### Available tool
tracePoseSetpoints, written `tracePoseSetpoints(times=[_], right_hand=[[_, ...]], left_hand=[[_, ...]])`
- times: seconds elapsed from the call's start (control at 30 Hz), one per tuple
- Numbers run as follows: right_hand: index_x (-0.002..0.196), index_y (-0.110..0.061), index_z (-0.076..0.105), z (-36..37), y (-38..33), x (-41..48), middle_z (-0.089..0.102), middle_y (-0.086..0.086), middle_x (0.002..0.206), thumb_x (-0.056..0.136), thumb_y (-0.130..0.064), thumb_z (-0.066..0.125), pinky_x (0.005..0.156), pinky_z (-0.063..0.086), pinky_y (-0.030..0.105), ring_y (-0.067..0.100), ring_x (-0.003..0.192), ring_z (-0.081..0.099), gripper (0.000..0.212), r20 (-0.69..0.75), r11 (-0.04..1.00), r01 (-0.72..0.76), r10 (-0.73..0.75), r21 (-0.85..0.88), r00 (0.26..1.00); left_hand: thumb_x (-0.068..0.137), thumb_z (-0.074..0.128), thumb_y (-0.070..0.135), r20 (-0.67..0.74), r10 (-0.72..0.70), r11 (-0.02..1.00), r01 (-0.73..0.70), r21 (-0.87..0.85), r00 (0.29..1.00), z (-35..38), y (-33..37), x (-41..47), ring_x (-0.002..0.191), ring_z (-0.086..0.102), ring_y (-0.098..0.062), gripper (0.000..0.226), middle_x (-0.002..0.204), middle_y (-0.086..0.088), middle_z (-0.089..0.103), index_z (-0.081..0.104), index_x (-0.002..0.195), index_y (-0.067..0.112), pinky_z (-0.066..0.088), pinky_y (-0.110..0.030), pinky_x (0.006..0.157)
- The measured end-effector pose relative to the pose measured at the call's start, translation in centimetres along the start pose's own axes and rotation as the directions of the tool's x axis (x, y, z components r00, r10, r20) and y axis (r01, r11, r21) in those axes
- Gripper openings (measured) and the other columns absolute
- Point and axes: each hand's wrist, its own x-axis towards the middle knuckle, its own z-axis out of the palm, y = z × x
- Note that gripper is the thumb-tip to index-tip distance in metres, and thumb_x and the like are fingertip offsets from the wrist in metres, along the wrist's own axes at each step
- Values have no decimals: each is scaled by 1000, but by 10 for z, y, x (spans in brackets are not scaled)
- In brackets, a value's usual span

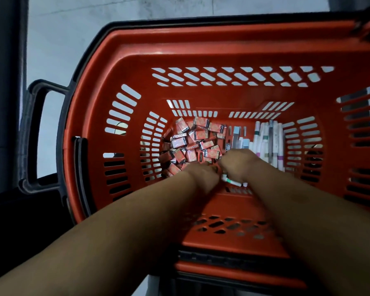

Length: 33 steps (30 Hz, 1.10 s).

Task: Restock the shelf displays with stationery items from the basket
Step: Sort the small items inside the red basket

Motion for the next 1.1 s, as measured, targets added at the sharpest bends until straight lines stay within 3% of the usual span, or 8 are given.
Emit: tracePoseSetpoints(times=[0.13, 0.3, 0.37, 0.53, 0.67, 0.8, 0.93, 1.1], right_hand=[[109, -22, 70, 1, 0, 4, 69, 4, 104, 89, -27, 53, 71, 44, 31, 28, 99, 66, 26, 27, 994, 1, -4, 114, 1000], [83, -15, 63, 4, -8, 10, 63, 6, 83, 86, -25, 63, 63, 47, 28, 25, 78, 61, 11, 162, 925, -54, -8, 377, 987], [74, -16, 59, 3, -11, 11, 59, 3, 76, 86, -28, 71, 59, 41, 26, 21, 73, 58, 21, 200, 912, -71, -13, 404, 980], [107, -3, 71, 2, -12, 10, 72, 14, 105, 92, -26, 71, 77, 53, 33, 25, 89, 67, 27, 269, 874, -75, -66, 480, 961], [92, -9, 63, 5, -3, 2, 65, 10, 89, 96, -22, 65, 63, 48, 29, 19, 71, 59, 14, 194, 815, -87, -31, 573, 981], [88, -7, 60, 8, 19, -11, 63, 12, 83, 97, -27, 62, 51, 45, 26, 20, 62, 61, 22, 25, 700, -180, 226, 691, 974], [80, -6, 58, 17, 39, -7, 68, 13, 79, 95, -29, 63, 60, 52, 28, 27, 68, 68, 28, -26, 497, -360, 614, 789, 789], [104, -10, 65, 13, 32, -1, 66, 13, 109, 96, -23, 60, 69, 44, 30, 33, 99, 66, 16, -96, 621, -512, 686, 594, 721]], left_hand=[[107, 42, 20, 69, -1, 993, 9, -114, 998, 2, 4, 14, 144, 40, -32, 47, 157, -17, 41, 41, 152, 9, 33, -39, 117], [101, 57, 16, 34, -47, 973, 53, -223, 998, 7, -1, 17, 132, 51, -33, 44, 145, -17, 53, 51, 143, 8, 35, -31, 105], [98, 63, 19, 67, -69, 967, 83, -239, 995, 4, -10, 15, 124, 58, -34, 38, 135, -17, 62, 60, 134, 7, 40, -33, 99], [90, 67, 9, 91, -107, 918, 134, -374, 990, 2, -42, 8, 112, 65, -26, 30, 122, -10, 71, 74, 119, 10, 50, -32, 95], [93, 64, 11, -40, -226, 881, 187, -434, 973, 2, -52, 6, 111, 65, -26, 27, 117, -9, 71, 73, 119, 13, 48, -27, 86], [93, 64, 15, -140, -384, 817, 265, -511, 913, 1, -52, 12, 107, 66, -29, 27, 112, -10, 70, 68, 119, 11, 54, -35, 87], [97, 60, 17, -187, -150, 967, 104, -235, 971, -6, -27, 7, 119, 58, -32, 31, 127, -14, 61, 59, 127, 12, 49, -41, 93], [107, 33, 24, -286, 143, 917, -18, 399, 947, -9, 9, 20, 140, 32, -33, 45, 154, -13, 35, 44, 149, 11, 30, -40, 112]])
